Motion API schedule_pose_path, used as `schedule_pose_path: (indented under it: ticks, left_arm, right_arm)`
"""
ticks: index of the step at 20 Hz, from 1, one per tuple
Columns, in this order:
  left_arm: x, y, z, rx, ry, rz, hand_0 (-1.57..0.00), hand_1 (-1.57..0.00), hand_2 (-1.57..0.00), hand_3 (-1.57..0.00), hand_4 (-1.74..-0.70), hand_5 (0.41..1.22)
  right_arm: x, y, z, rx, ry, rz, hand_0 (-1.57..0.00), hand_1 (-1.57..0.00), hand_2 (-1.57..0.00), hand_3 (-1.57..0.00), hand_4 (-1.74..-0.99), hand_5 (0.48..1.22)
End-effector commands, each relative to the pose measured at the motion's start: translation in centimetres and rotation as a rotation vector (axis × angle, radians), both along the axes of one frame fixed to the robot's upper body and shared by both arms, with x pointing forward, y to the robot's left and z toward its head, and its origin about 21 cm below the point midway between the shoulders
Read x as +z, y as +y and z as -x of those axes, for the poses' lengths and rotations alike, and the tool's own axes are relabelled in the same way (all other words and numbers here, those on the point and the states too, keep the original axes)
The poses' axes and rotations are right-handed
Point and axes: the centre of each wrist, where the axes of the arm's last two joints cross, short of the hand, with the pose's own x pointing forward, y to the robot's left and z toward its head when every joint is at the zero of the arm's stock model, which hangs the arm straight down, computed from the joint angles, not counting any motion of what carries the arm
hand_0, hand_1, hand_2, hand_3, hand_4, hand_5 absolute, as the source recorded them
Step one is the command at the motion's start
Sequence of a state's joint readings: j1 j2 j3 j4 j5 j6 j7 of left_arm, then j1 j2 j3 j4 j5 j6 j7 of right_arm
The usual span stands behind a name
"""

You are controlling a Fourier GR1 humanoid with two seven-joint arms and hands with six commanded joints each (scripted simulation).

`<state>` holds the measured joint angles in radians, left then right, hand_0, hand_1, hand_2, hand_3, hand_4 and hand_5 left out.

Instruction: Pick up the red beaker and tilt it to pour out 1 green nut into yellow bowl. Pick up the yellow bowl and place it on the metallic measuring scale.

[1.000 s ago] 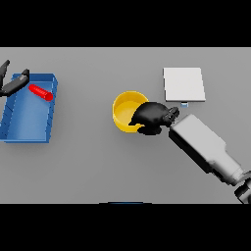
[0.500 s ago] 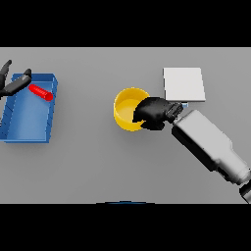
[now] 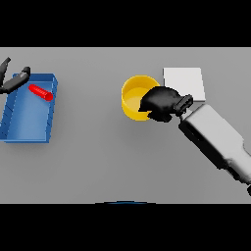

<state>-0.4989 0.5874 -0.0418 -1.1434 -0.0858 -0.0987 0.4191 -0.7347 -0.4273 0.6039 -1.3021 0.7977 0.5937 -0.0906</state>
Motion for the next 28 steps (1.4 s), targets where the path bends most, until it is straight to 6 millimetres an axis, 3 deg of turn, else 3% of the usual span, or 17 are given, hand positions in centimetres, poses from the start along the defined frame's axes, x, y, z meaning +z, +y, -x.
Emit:
schedule_pose_path:
  ticks: [1, 8, 12, 16, 19, 23, 28]
  left_arm:
    - [0.1, -0.1, 0.1, -0.013, -0.005, -0.002, 0.0, 0.0, 0.0, 0.0, -0.8, 0.704]
    - [0.6, -0.1, 0.6, 0.008, -0.001, 0.021, 0.0, 0.0, 0.0, 0.0, -0.84, 0.737]
    - [0.9, -0.6, 0.9, 0.019, 0.011, 0.027, 0.0, 0.0, 0.0, 0.0, -0.85, 0.754]
    - [1.1, -0.2, 1.1, 0.038, 0.021, 0.029, 0.0, 0.0, 0.0, 0.0, -0.86, 0.762]
    - [1.3, -0.5, 1.1, 0.039, 0.026, 0.021, 0.0, 0.0, 0.0, 0.0, -0.86, 0.779]
    - [1.0, -0.9, 0.8, 0.037, 0.048, 0.007, 0.0, 0.0, 0.0, 0.0, -0.86, 0.802]
    - [0.8, -1.0, 0.8, 0.045, 0.042, 0.014, 0.0, 0.0, 0.0, 0.0, -0.85, 0.802]
  right_arm:
    - [0.4, -0.3, -0.2, -0.021, -0.002, -0.01, -1.52, -1.57, -1.52, -1.18, -1.74, 1.219]
    - [2.7, -4.1, -3.3, -0.156, -0.125, -0.038, -1.56, -1.57, -1.53, -1.16, -1.741, 1.221]
    - [2.5, -6.7, -5.1, -0.243, -0.158, -0.036, -1.57, -1.57, -1.55, -1.16, -1.741, 1.221]
    - [1.6, -9.2, -6.4, -0.325, -0.155, -0.034, -1.57, -1.57, -1.53, -1.17, -1.741, 1.221]
    - [-0.1, -10.0, -7.3, -0.373, -0.142, -0.034, -1.57, -1.57, -1.5, -1.18, -1.741, 1.221]
    - [-1.8, -10.6, -7.6, -0.402, -0.124, -0.044, -1.57, -1.57, -1.41, -1.32, -1.741, 1.221]
    - [-2.8, -11.3, -8.0, -0.434, -0.102, -0.041, -1.57, -1.57, -1.38, -1.39, -1.741, 1.221]
